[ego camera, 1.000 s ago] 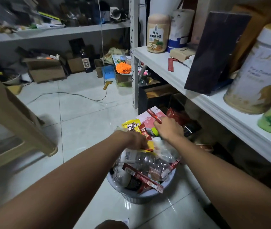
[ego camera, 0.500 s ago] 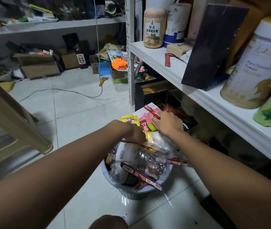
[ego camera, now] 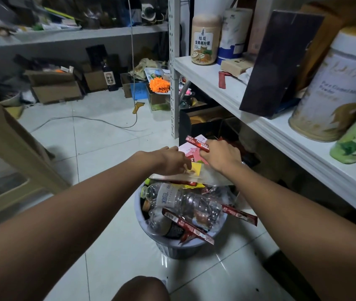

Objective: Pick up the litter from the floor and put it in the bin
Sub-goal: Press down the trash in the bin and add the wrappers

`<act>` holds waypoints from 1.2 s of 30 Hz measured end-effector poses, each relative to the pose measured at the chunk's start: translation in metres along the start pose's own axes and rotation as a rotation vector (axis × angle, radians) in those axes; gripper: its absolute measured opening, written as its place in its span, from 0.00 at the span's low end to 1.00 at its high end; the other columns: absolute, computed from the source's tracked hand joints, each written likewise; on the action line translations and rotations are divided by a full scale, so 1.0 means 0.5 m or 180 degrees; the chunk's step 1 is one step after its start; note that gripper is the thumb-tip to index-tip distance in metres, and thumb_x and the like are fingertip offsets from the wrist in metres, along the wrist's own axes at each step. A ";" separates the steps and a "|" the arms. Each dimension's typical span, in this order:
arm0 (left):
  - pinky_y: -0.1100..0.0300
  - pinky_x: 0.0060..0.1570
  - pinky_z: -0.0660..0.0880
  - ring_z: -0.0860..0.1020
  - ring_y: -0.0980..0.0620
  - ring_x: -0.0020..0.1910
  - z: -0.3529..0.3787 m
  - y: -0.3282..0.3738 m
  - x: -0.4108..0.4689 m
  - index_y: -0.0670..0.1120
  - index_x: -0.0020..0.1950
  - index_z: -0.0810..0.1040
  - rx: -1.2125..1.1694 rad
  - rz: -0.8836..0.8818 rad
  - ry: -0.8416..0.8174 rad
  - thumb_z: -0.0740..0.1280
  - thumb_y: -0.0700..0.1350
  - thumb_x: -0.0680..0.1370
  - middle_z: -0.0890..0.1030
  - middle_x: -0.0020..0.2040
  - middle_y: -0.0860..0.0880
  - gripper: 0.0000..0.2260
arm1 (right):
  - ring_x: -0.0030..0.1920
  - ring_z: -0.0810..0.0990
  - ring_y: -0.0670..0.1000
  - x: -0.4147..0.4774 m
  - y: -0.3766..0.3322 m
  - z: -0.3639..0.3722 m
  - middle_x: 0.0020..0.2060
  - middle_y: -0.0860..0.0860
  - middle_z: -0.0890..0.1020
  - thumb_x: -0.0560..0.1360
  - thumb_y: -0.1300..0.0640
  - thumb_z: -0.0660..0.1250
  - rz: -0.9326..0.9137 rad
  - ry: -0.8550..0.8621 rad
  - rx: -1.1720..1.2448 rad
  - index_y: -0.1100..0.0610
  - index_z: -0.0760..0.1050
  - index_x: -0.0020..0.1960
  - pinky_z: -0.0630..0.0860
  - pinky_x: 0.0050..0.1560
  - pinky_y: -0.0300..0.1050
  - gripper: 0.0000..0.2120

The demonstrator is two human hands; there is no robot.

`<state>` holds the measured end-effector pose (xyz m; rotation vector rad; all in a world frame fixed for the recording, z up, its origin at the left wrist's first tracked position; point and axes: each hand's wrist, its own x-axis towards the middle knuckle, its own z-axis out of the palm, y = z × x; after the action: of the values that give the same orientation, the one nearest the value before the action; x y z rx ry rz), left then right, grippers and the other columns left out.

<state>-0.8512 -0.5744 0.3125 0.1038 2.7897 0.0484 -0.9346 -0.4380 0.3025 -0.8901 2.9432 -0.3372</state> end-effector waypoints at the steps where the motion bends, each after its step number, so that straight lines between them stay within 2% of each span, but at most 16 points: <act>1: 0.55 0.62 0.63 0.65 0.47 0.64 -0.002 -0.002 -0.003 0.53 0.67 0.72 -0.0029 0.0001 0.0058 0.57 0.46 0.82 0.73 0.66 0.49 0.15 | 0.52 0.79 0.57 0.000 -0.003 -0.005 0.50 0.54 0.81 0.79 0.47 0.60 -0.0031 -0.0004 -0.0015 0.53 0.76 0.56 0.68 0.43 0.44 0.13; 4: 0.54 0.61 0.64 0.65 0.46 0.63 -0.006 -0.003 -0.007 0.53 0.67 0.72 -0.0083 0.0018 0.0159 0.58 0.46 0.81 0.73 0.65 0.48 0.14 | 0.51 0.79 0.57 -0.001 -0.007 -0.018 0.49 0.54 0.81 0.79 0.48 0.61 -0.0114 -0.0016 -0.0052 0.54 0.74 0.55 0.66 0.42 0.43 0.11; 7: 0.53 0.61 0.64 0.65 0.46 0.63 -0.009 0.003 -0.014 0.52 0.67 0.71 -0.0100 0.0038 0.0239 0.58 0.46 0.81 0.73 0.64 0.47 0.15 | 0.51 0.79 0.57 -0.006 -0.007 -0.031 0.50 0.53 0.80 0.78 0.46 0.62 -0.0127 -0.0071 -0.0013 0.54 0.69 0.57 0.66 0.42 0.44 0.14; 11: 0.54 0.59 0.65 0.65 0.46 0.63 -0.013 0.001 -0.029 0.53 0.67 0.72 -0.0055 -0.0025 0.0266 0.58 0.47 0.81 0.73 0.63 0.47 0.15 | 0.45 0.79 0.57 -0.018 -0.003 -0.040 0.49 0.54 0.79 0.77 0.44 0.62 -0.0182 -0.0215 0.0111 0.55 0.62 0.56 0.68 0.39 0.45 0.17; 15: 0.54 0.59 0.64 0.66 0.46 0.62 -0.024 -0.005 -0.055 0.52 0.66 0.73 -0.0031 -0.0165 0.0408 0.58 0.46 0.81 0.75 0.63 0.47 0.14 | 0.42 0.76 0.54 -0.033 -0.004 -0.046 0.49 0.53 0.78 0.79 0.44 0.59 -0.0312 -0.0346 0.0034 0.54 0.64 0.54 0.68 0.38 0.45 0.14; 17: 0.54 0.59 0.64 0.67 0.46 0.62 -0.027 -0.010 -0.073 0.52 0.67 0.72 -0.0035 -0.0286 0.0524 0.58 0.46 0.81 0.75 0.63 0.48 0.14 | 0.44 0.76 0.55 -0.041 -0.012 -0.049 0.50 0.54 0.79 0.79 0.45 0.58 -0.0367 -0.0365 0.0008 0.54 0.68 0.56 0.68 0.41 0.45 0.14; 20: 0.53 0.59 0.65 0.67 0.46 0.62 -0.027 -0.021 -0.099 0.52 0.69 0.69 -0.0116 -0.0500 0.0722 0.58 0.45 0.81 0.75 0.63 0.47 0.16 | 0.53 0.77 0.56 -0.057 -0.018 -0.048 0.54 0.54 0.79 0.79 0.44 0.60 -0.0498 -0.0382 -0.0148 0.53 0.72 0.59 0.69 0.45 0.47 0.16; 24: 0.52 0.61 0.65 0.67 0.44 0.64 -0.007 -0.031 -0.129 0.51 0.69 0.69 -0.0171 -0.0810 0.0754 0.58 0.47 0.81 0.73 0.64 0.45 0.16 | 0.59 0.76 0.55 -0.092 0.000 -0.051 0.59 0.53 0.79 0.76 0.42 0.65 -0.0588 -0.0464 -0.0221 0.52 0.72 0.65 0.70 0.48 0.46 0.22; 26: 0.52 0.62 0.64 0.67 0.44 0.64 0.008 -0.029 -0.138 0.52 0.69 0.69 -0.0198 -0.0903 0.0722 0.57 0.47 0.81 0.73 0.64 0.44 0.16 | 0.61 0.75 0.55 -0.110 0.018 -0.056 0.61 0.53 0.78 0.77 0.41 0.64 -0.0589 -0.0505 -0.0237 0.51 0.70 0.69 0.71 0.50 0.47 0.24; 28: 0.52 0.62 0.65 0.67 0.44 0.64 0.020 -0.024 -0.145 0.52 0.69 0.69 -0.0172 -0.0922 0.0730 0.57 0.46 0.81 0.73 0.64 0.45 0.16 | 0.61 0.75 0.56 -0.126 0.041 -0.057 0.63 0.54 0.77 0.80 0.43 0.59 -0.0613 -0.0585 -0.0264 0.51 0.67 0.72 0.72 0.52 0.49 0.23; 31: 0.53 0.61 0.64 0.66 0.45 0.64 0.025 -0.011 -0.150 0.53 0.69 0.69 -0.0059 -0.0889 0.0802 0.57 0.46 0.81 0.73 0.64 0.46 0.16 | 0.59 0.76 0.56 -0.145 0.087 -0.053 0.63 0.55 0.77 0.82 0.52 0.54 -0.0584 -0.0647 -0.0134 0.51 0.69 0.71 0.74 0.55 0.50 0.18; 34: 0.53 0.61 0.64 0.66 0.45 0.64 0.018 0.005 -0.153 0.53 0.69 0.69 -0.0063 -0.0894 0.0935 0.57 0.46 0.81 0.72 0.64 0.45 0.16 | 0.60 0.76 0.56 -0.165 0.124 -0.042 0.64 0.55 0.76 0.81 0.57 0.56 -0.0536 -0.0791 -0.0015 0.49 0.69 0.71 0.75 0.58 0.52 0.19; 36: 0.53 0.62 0.63 0.65 0.45 0.64 0.011 0.018 -0.152 0.52 0.69 0.69 -0.0011 -0.0867 0.1020 0.57 0.46 0.81 0.72 0.64 0.45 0.16 | 0.58 0.76 0.56 -0.179 0.141 -0.033 0.64 0.55 0.76 0.81 0.57 0.58 -0.0506 -0.0881 0.0005 0.47 0.68 0.71 0.74 0.55 0.48 0.19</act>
<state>-0.7773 -0.5711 0.3338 -0.3117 3.0940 0.0023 -0.9003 -0.3281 0.3015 -1.0777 2.6280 -0.2033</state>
